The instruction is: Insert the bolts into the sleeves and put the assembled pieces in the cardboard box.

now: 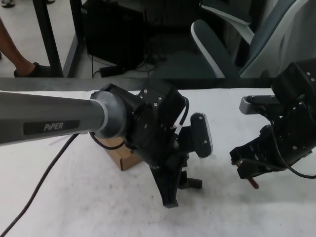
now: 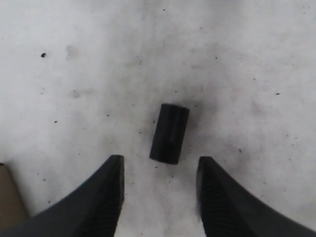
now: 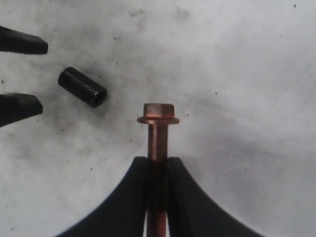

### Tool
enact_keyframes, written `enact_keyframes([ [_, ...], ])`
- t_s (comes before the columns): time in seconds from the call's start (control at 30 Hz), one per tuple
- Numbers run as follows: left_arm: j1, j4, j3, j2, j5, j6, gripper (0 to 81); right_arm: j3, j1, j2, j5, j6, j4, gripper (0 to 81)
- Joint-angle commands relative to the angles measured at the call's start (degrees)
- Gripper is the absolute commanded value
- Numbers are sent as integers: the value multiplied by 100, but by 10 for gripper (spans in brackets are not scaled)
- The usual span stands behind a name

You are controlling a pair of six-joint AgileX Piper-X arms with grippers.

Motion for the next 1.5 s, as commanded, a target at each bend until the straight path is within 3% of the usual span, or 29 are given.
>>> enact_keyframes([
  [0.0, -59, 41, -60, -7, 194, 87, 444, -20, -34, -29, -92, -55, 58, 2],
  [1.33, -94, 217, -774, 931, 137, 169, 444, -20, -34, -29, -318, -220, 72, 2],
  [1.4, -94, 217, -774, 965, 150, 86, 412, -20, -34, -29, -353, -220, 72, 2],
  [1.47, -94, 217, -774, 975, 187, 22, 316, -20, -34, -29, -377, -220, 72, 2],
])
